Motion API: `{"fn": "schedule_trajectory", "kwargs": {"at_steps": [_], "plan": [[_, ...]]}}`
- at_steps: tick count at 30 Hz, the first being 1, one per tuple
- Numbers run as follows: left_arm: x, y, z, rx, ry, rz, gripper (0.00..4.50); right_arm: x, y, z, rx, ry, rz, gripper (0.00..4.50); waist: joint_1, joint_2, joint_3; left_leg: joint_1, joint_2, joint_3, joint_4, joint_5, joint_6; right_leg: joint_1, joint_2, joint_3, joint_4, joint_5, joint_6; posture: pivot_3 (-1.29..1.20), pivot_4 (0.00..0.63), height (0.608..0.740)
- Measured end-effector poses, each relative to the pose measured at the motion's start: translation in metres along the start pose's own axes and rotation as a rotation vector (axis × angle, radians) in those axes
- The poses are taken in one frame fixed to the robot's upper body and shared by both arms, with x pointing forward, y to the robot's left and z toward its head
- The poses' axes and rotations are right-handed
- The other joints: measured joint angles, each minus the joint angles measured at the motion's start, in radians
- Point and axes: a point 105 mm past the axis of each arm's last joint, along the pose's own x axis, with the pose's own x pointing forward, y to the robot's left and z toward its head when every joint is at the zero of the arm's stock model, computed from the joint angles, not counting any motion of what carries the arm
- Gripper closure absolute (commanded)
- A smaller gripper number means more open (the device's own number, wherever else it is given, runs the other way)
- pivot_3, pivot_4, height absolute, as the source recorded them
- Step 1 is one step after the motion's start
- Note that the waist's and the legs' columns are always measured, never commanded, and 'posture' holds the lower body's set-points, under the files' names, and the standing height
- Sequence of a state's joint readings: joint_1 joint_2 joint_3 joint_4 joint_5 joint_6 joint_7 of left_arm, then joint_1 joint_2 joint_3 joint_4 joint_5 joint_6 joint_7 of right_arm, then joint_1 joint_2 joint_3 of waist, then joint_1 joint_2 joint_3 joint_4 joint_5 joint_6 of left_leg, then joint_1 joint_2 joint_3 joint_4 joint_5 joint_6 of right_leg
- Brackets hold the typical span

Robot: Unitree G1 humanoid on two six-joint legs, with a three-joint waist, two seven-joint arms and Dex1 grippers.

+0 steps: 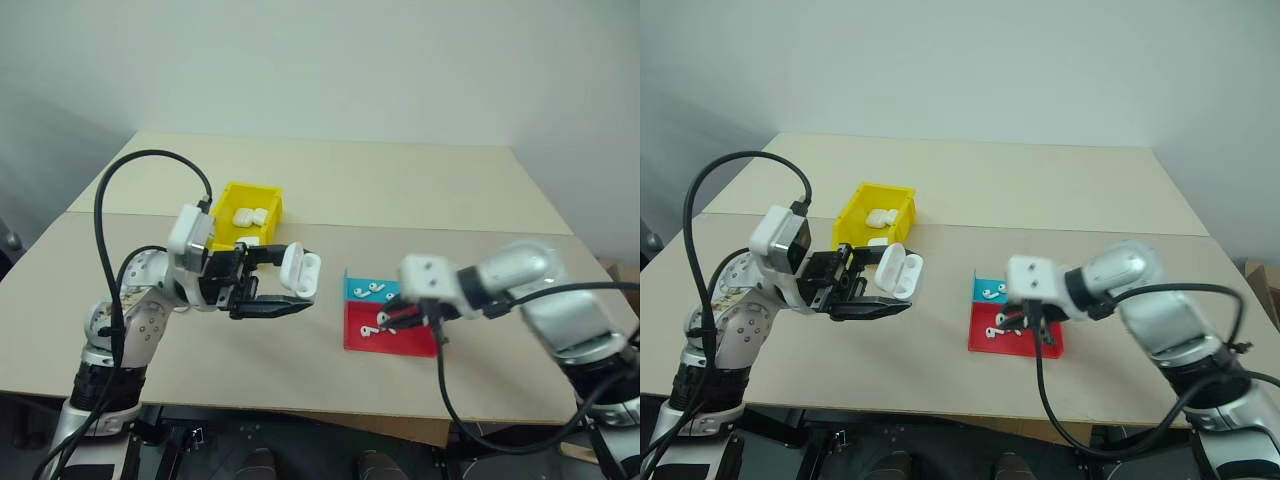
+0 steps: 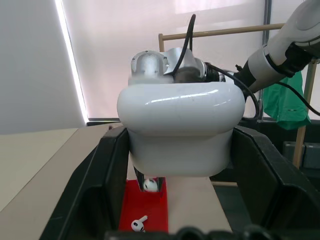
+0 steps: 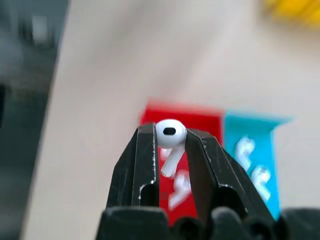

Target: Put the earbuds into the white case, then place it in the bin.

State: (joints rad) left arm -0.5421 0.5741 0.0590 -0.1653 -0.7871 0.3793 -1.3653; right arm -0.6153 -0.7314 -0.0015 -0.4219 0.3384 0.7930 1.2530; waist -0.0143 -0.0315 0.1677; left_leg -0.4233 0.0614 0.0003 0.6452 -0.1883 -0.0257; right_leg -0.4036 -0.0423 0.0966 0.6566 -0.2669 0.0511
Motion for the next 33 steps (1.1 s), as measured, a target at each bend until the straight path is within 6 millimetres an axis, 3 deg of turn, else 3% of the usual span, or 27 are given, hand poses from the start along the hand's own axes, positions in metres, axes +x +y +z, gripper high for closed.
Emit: {"fn": "schedule_trajectory", "kwargs": {"at_steps": [5,11,17,33], "plan": [[0.005,0.011,-0.001,-0.022,-0.034,0.004,1.72,-0.018,-0.018,0.055,0.161,-0.511,-0.298,3.87,-0.007,0.0,0.0,0.0,0.0,-0.001,-0.001,0.0,0.0,-0.001,0.0,0.0,0.002,0.0,0.0,0.0,0.15,0.74],[0.014,0.024,-0.002,-0.035,-0.023,0.0,1.72,0.004,-0.006,0.089,0.22,-0.682,-0.322,3.87,-0.01,0.001,0.0,-0.001,0.0,-0.001,-0.001,0.0,0.0,-0.002,0.0,0.0,0.0,0.0,0.0,0.0,0.15,0.74],[0.014,0.027,-0.005,-0.049,-0.009,0.002,1.72,0.022,0.001,0.083,0.253,-0.638,-0.302,3.87,-0.015,0.001,0.0,-0.001,0.0,-0.001,-0.001,0.0,0.0,-0.002,0.0,0.0,0.001,0.0,0.0,0.0,0.15,0.74],[0.015,0.028,-0.004,-0.058,0.004,-0.005,1.72,0.029,0.011,0.076,0.169,-0.57,-0.279,3.87,-0.03,0.001,0.0,-0.001,0.0,-0.001,-0.002,0.0,0.0,-0.002,0.0,0.0,0.0,0.0,0.0,0.0,0.15,0.74]]}}
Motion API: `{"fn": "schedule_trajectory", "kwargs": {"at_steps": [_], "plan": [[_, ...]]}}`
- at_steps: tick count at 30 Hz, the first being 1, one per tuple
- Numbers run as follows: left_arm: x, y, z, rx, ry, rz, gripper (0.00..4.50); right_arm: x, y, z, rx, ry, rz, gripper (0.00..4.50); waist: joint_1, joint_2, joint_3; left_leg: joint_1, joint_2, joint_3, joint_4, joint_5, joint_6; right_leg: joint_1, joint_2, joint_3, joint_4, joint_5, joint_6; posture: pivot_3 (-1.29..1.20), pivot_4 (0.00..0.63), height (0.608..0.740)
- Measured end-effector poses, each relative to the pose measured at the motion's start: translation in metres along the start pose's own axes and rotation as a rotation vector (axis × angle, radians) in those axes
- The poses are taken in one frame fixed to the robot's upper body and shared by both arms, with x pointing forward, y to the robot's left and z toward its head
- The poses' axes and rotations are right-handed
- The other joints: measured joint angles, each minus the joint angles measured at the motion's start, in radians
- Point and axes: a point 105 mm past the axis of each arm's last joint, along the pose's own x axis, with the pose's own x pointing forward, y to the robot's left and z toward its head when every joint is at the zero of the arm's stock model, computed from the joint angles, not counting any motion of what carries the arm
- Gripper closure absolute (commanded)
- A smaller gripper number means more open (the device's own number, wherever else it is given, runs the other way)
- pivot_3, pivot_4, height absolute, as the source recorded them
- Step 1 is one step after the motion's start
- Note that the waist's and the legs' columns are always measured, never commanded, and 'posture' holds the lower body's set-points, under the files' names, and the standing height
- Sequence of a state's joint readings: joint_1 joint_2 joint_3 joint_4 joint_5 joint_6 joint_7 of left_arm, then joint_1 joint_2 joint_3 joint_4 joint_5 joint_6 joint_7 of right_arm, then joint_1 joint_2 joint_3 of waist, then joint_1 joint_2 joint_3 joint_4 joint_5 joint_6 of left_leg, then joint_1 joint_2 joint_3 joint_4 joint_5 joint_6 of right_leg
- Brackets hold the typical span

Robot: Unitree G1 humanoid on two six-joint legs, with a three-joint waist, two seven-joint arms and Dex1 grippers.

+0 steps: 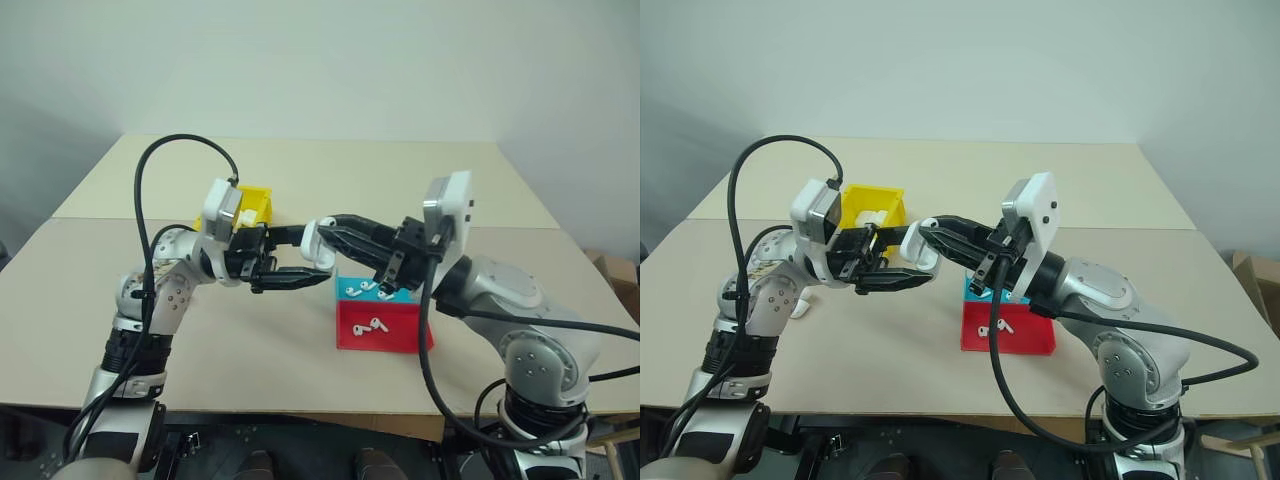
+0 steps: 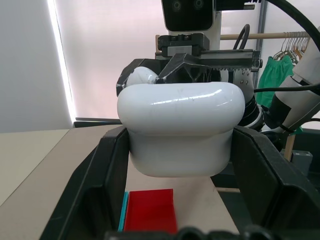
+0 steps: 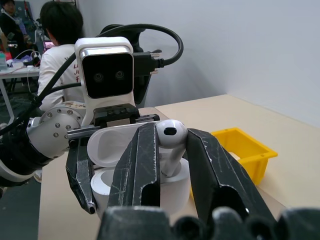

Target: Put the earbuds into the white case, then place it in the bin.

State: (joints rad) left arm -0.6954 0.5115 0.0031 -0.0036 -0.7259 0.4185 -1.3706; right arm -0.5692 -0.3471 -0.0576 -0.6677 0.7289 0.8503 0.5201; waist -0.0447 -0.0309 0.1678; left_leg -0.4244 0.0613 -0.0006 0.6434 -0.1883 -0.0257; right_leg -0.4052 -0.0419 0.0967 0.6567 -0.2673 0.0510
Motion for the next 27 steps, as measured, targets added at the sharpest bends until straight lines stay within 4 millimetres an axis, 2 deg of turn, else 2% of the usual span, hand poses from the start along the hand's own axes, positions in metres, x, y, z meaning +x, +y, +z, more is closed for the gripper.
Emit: {"fn": "schedule_trajectory", "kwargs": {"at_steps": [2,11,16,18,21,23,27], "plan": [[0.0,0.0,0.0,0.0,0.0,-0.001,1.72,0.001,0.0,-0.001,-0.003,0.003,0.0,3.87,0.0,0.0,0.0,0.0,0.0,0.0,0.0,0.0,0.0,0.0,0.0,0.0,0.0,0.0,0.0,0.0,0.15,0.74],[0.0,0.001,-0.002,0.004,0.015,0.011,1.72,-0.003,0.001,-0.003,-0.045,0.04,0.038,1.01,0.0,0.0,0.0,0.0,0.0,0.0,0.0,0.0,0.0,0.0,0.0,0.0,0.0,0.0,0.0,0.0,0.15,0.74],[-0.001,0.002,-0.001,0.008,0.014,0.018,1.72,-0.005,0.001,-0.003,-0.034,0.05,0.066,1.01,0.0,0.0,0.0,0.0,0.0,0.0,0.0,0.0,0.0,0.0,0.0,0.0,0.0,0.0,0.0,0.0,0.15,0.74],[-0.003,0.002,0.0,0.013,0.014,0.025,1.72,-0.007,-0.014,0.004,-0.03,0.044,0.041,1.01,0.0,0.0,0.0,0.0,0.0,0.0,0.0,0.0,0.0,0.0,0.0,0.0,0.0,0.0,0.0,0.0,0.15,0.74],[-0.017,0.002,0.001,0.017,0.046,0.062,1.72,-0.02,-0.048,0.017,-0.106,0.101,-0.018,1.01,0.001,0.0,0.0,0.0,0.0,0.0,0.0,0.0,0.0,0.0,0.0,0.0,-0.001,0.0,-0.001,0.0,0.15,0.74],[-0.025,0.001,0.001,0.017,0.057,0.084,1.72,-0.034,-0.069,0.009,-0.181,0.246,-0.022,1.01,0.001,0.0,0.001,0.0,0.0,0.0,-0.001,0.0,0.0,0.0,0.0,0.0,-0.002,0.0,-0.001,0.0,0.15,0.74],[-0.025,-0.002,0.003,0.031,0.056,0.079,1.72,-0.041,-0.091,-0.033,-0.314,0.56,0.133,1.01,-0.001,0.0,0.001,0.0,0.0,0.001,-0.001,0.0,0.0,-0.001,0.0,0.0,-0.002,-0.001,0.0,0.0,0.15,0.74]]}}
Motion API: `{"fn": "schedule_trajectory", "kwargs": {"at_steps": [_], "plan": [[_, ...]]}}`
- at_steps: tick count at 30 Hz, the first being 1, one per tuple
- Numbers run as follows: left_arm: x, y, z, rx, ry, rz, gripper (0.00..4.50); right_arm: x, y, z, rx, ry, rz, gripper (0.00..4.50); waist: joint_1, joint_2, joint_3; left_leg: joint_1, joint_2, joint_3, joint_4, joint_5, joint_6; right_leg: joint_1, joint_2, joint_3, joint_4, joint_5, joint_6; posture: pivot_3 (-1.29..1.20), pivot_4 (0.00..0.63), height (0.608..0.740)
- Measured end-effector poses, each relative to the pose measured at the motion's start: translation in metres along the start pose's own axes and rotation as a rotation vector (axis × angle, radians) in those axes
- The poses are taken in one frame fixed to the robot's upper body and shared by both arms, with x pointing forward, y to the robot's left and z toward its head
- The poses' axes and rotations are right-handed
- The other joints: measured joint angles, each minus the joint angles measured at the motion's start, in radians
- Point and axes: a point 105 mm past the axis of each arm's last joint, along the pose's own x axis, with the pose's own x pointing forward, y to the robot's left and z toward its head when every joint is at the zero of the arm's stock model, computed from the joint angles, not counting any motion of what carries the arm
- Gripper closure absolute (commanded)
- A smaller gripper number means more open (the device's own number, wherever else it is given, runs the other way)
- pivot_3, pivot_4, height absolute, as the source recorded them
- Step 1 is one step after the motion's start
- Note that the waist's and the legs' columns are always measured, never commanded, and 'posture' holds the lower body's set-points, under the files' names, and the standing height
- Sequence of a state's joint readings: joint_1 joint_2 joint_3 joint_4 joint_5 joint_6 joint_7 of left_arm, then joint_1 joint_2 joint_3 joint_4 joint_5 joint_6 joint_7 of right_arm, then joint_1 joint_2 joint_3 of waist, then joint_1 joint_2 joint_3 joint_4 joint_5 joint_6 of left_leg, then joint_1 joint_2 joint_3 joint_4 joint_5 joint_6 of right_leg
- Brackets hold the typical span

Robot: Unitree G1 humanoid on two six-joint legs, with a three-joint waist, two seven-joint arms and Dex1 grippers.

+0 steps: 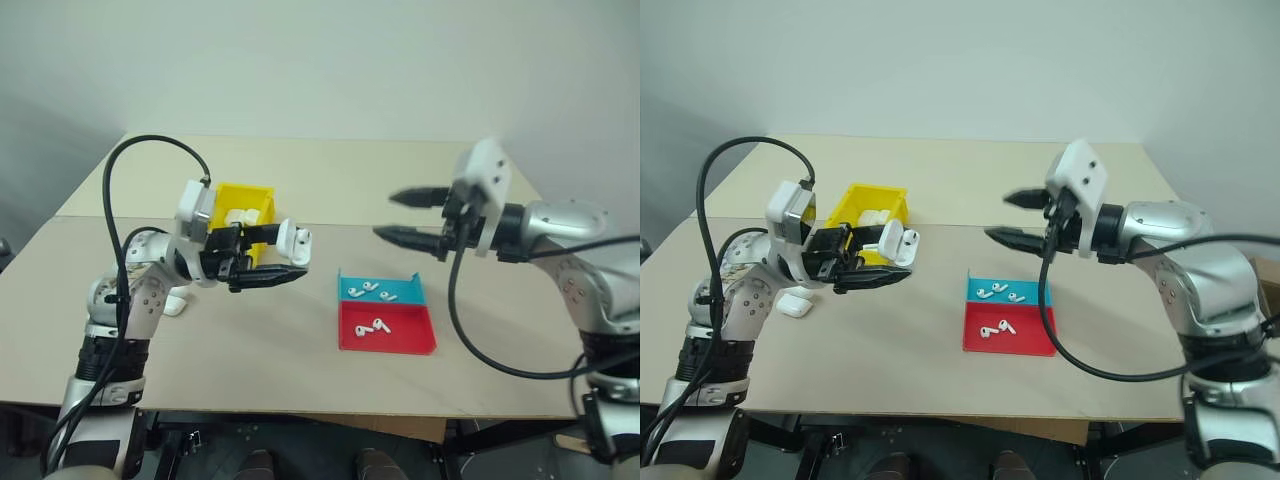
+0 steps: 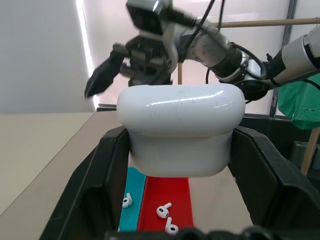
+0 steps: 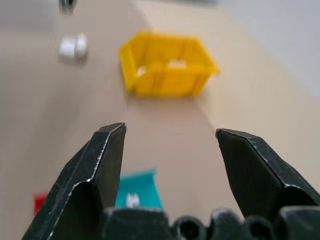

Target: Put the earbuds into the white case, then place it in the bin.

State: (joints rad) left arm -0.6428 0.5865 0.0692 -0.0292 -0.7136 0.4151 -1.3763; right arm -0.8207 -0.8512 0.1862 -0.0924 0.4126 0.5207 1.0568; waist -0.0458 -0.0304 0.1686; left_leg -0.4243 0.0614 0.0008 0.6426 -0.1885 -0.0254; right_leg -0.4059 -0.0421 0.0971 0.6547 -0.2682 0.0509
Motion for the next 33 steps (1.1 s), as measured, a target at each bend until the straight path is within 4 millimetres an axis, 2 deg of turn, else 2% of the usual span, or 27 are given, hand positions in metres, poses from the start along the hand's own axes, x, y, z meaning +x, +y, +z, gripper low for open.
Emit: {"fn": "schedule_trajectory", "kwargs": {"at_steps": [3,8,11,12,13,17,24,33], "plan": [[0.004,-0.007,-0.002,0.005,0.0,-0.017,1.72,0.022,-0.006,-0.032,-0.132,0.199,0.17,1.01,-0.013,0.0,0.001,0.0,0.0,0.0,0.0,0.0,0.0,0.0,0.0,0.0,0.001,0.0,0.0,0.0,0.15,0.74],[0.003,-0.013,-0.004,0.004,-0.007,0.001,1.72,0.041,-0.01,-0.063,-0.292,0.391,0.34,1.01,-0.018,0.001,0.002,-0.001,0.0,0.0,0.0,0.0,0.0,-0.001,0.0,0.0,0.001,0.0,0.0,0.0,0.15,0.74],[0.0,-0.017,-0.002,0.014,-0.009,0.019,1.72,0.047,-0.008,-0.081,-0.333,0.457,0.411,1.61,-0.016,0.001,0.003,-0.001,0.0,0.0,0.0,0.0,0.0,-0.001,0.0,0.0,0.001,0.0,0.0,0.0,0.15,0.74],[-0.002,-0.018,-0.002,0.016,-0.009,0.029,1.72,0.049,-0.009,-0.086,-0.339,0.475,0.422,1.94,-0.015,0.001,0.003,-0.001,0.0,0.0,0.0,0.0,0.0,-0.001,0.0,0.0,0.001,0.0,-0.001,0.0,0.15,0.74],[-0.002,-0.018,-0.001,0.018,-0.01,0.032,1.72,0.05,-0.01,-0.088,-0.345,0.484,0.427,2.26,-0.014,0.001,0.004,-0.001,0.0,0.0,0.0,0.0,0.0,-0.001,0.0,0.0,0.002,0.0,-0.001,0.0,0.15,0.74],[-0.003,-0.021,0.001,0.031,-0.005,0.045,1.72,0.055,-0.013,-0.091,-0.392,0.51,0.452,2.26,-0.014,0.001,0.004,0.0,0.0,-0.001,0.0,0.0,-0.001,0.0,0.0,-0.001,0.002,0.0,-0.001,0.0,0.15,0.74],[-0.005,-0.023,0.003,0.042,0.006,0.061,1.72,0.057,-0.004,-0.104,-0.398,0.531,0.514,2.26,-0.015,0.001,0.004,0.0,0.0,-0.001,0.0,0.0,-0.001,0.0,0.0,-0.001,0.002,0.0,-0.001,0.0,0.15,0.74],[-0.006,-0.023,0.005,0.045,0.008,0.069,1.72,0.061,-0.001,-0.11,-0.41,0.538,0.53,2.26,-0.018,0.001,0.004,0.001,0.0,-0.001,0.0,0.0,-0.001,0.0,0.0,0.0,0.003,0.0,-0.001,0.0,0.15,0.74]]}}
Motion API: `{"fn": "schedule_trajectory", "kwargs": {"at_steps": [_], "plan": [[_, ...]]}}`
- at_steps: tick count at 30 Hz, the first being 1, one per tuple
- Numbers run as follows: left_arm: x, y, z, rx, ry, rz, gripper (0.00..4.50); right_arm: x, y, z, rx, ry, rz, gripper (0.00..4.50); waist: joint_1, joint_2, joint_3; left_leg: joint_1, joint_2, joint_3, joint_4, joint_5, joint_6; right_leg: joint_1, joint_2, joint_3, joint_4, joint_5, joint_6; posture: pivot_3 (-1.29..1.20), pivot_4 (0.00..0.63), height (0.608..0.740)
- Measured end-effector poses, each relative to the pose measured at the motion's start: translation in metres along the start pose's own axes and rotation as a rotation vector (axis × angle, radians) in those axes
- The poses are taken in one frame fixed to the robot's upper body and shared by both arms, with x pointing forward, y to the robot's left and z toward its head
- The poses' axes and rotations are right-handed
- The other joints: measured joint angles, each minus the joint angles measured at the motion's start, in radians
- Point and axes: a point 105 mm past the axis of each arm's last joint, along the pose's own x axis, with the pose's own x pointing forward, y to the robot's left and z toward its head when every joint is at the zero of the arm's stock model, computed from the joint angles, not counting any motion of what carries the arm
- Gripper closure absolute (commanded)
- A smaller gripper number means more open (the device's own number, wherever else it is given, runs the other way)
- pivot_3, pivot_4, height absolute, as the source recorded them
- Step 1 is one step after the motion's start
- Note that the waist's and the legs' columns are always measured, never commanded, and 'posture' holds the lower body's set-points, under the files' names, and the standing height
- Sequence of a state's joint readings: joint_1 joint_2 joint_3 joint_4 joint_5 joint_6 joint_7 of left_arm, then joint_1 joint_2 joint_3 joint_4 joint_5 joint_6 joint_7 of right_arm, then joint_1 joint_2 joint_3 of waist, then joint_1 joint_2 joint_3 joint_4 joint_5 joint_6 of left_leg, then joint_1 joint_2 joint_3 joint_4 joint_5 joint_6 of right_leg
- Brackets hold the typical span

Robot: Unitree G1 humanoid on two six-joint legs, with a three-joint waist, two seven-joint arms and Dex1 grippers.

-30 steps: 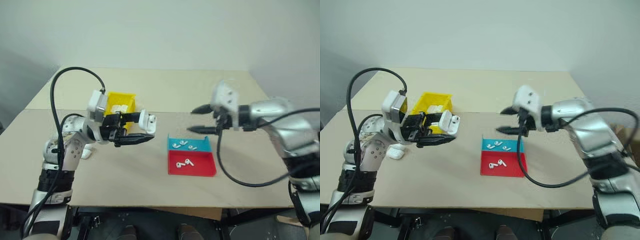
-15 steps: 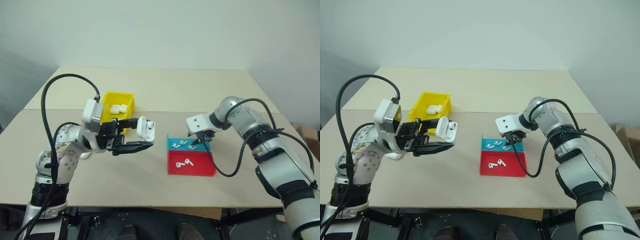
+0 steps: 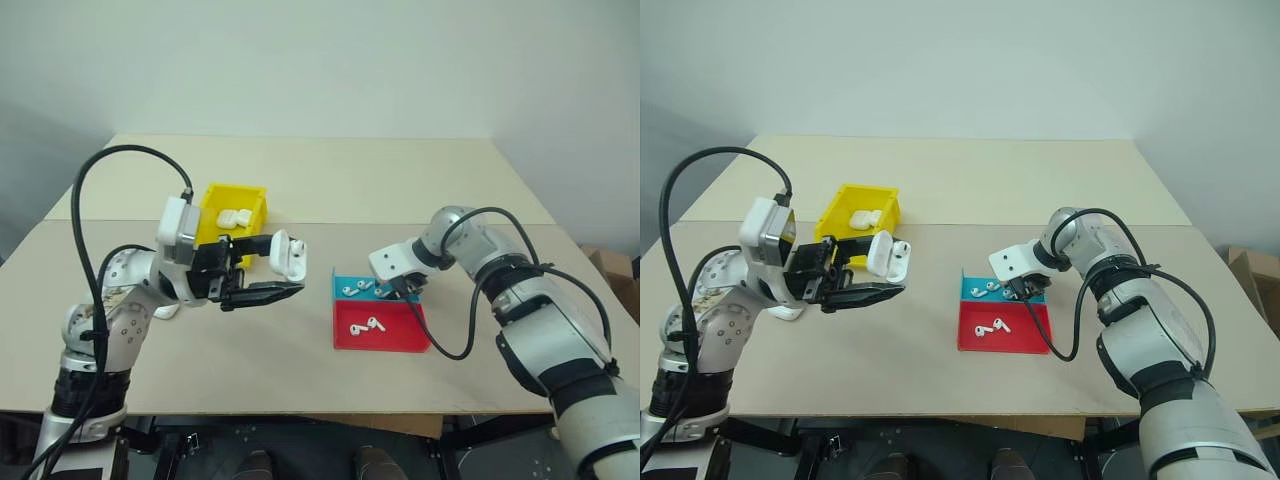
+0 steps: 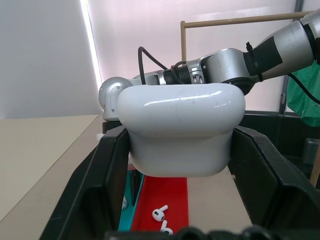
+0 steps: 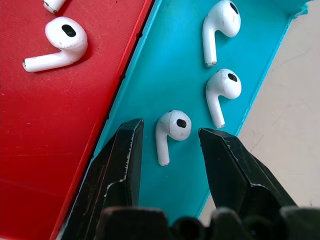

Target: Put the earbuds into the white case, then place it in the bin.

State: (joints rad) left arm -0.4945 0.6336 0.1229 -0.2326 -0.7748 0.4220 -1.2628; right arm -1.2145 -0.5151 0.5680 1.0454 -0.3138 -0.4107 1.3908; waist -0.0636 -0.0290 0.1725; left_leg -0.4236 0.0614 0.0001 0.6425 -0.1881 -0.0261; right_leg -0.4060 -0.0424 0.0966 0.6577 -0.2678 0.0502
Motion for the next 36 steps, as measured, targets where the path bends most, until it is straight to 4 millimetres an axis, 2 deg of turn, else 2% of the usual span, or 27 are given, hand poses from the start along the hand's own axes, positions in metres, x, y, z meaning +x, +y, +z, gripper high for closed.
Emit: {"fn": "schedule_trajectory", "kwargs": {"at_steps": [2,4,8,18,22,24,25,27,32,36], "plan": [[0.0,0.0,0.0,-0.001,0.002,0.003,1.72,0.0,0.0,0.0,0.002,-0.001,-0.001,2.26,-0.001,0.0,0.0,0.0,0.0,0.0,0.0,0.0,0.0,0.0,0.0,0.0,0.0,0.0,0.0,0.0,0.15,0.74],[-0.001,0.0,-0.001,-0.003,0.003,0.006,1.72,0.001,0.0,0.0,0.0,0.0,-0.002,2.63,-0.002,0.0,0.0,0.0,0.0,0.0,0.0,0.0,0.0,0.0,0.0,0.0,0.0,0.0,0.0,0.0,0.15,0.74],[-0.001,0.0,0.0,-0.004,0.002,0.008,1.72,0.003,-0.002,0.002,0.004,-0.011,-0.007,3.83,-0.005,0.0,0.0,0.001,0.0,0.0,0.0,0.0,0.0,0.001,0.0,0.0,0.001,0.0,0.0,0.0,0.15,0.74],[-0.001,0.0,0.0,-0.003,0.003,0.005,1.72,-0.002,-0.001,-0.002,0.043,-0.027,-0.035,3.86,-0.004,0.0,0.0,0.001,0.0,0.0,0.0,0.0,0.0,0.001,0.0,0.0,0.001,0.0,0.0,0.0,0.15,0.74],[0.001,0.002,0.001,-0.006,-0.009,-0.012,1.72,-0.035,-0.008,-0.005,0.171,-0.14,-0.135,3.86,0.004,0.001,0.001,0.0,0.0,0.0,0.0,0.0,0.0,0.001,0.0,0.0,0.0,0.0,0.0,0.0,0.15,0.74],[0.005,0.004,0.002,-0.007,-0.024,-0.029,1.72,-0.064,-0.008,0.002,0.252,-0.292,-0.214,3.86,0.015,0.001,0.001,0.0,0.0,0.0,0.0,0.0,0.0,0.001,0.0,0.0,0.0,0.0,0.0,0.0,0.15,0.74],[0.008,0.005,0.002,-0.01,-0.035,-0.037,1.72,-0.08,-0.005,0.009,0.286,-0.388,-0.266,3.86,0.02,0.001,0.001,0.0,0.0,-0.001,0.0,0.0,0.0,0.001,0.0,-0.001,-0.001,0.0,0.0,0.0,0.15,0.74],[0.01,0.006,0.001,-0.018,-0.045,-0.041,1.72,-0.098,0.003,0.024,0.328,-0.536,-0.333,3.86,0.024,0.001,0.001,0.0,0.0,-0.001,0.0,0.0,0.0,0.001,0.0,-0.001,-0.001,0.0,0.0,0.0,0.15,0.74],[0.023,0.018,-0.006,-0.039,-0.068,-0.052,1.72,-0.127,0.019,0.099,0.529,-1.07,-0.491,3.86,0.019,0.001,0.0,0.0,-0.001,-0.001,0.001,0.0,0.0,0.001,0.0,0.0,0.004,0.0,0.0,0.0,0.15,0.74],[0.03,0.027,-0.003,-0.023,-0.074,-0.065,1.72,-0.14,0.035,0.143,0.548,-1.208,-0.538,3.86,0.021,0.001,0.0,0.002,-0.001,-0.001,0.001,0.0,-0.001,0.001,0.001,0.0,0.004,0.0,0.0,0.0,0.15,0.74]]}}
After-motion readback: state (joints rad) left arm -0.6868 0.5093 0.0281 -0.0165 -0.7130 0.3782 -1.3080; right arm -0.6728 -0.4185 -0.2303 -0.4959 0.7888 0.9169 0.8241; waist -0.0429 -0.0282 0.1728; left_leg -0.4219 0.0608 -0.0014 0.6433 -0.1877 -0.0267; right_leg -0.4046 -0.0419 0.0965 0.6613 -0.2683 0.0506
